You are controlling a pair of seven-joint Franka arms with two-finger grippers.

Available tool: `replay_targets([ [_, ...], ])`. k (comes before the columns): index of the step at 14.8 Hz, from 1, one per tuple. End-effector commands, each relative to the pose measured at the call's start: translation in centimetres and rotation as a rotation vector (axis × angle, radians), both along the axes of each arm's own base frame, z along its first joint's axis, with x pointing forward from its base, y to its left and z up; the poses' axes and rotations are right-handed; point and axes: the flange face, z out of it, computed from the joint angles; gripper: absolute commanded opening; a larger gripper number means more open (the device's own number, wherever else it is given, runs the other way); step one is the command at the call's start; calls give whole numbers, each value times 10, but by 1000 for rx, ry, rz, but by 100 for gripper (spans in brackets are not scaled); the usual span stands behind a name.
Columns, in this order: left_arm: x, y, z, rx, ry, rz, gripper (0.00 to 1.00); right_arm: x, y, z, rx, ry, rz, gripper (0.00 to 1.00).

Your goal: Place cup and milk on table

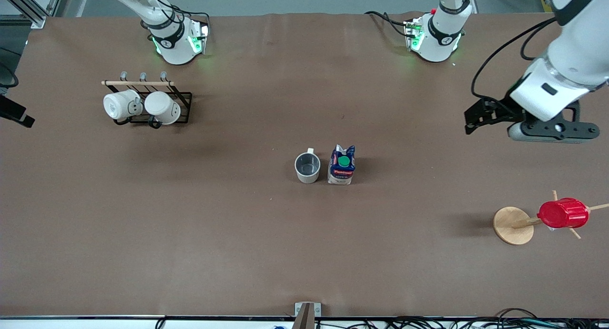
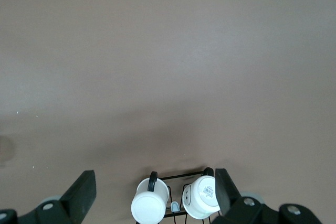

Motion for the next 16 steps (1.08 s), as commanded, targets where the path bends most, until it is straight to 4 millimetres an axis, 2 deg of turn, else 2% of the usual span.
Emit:
replay_targets([
  [1,-16,17,3,-8,15,-18,100,-7,3,4,20,-3,-15,100],
  [5,-22,33,5,-3,11,1,100,-7,3,4,20,-3,-15,100],
  [9,-32,26,4,9,8,-8,100,-6,6,5,3,0,-4,100],
  [12,-32,23,1,15,8,7,100,-6,9,5,2,0,-1,100],
  [16,-30,30,2,27,-1,32,100,-6,9,5,2,2,-1,100],
])
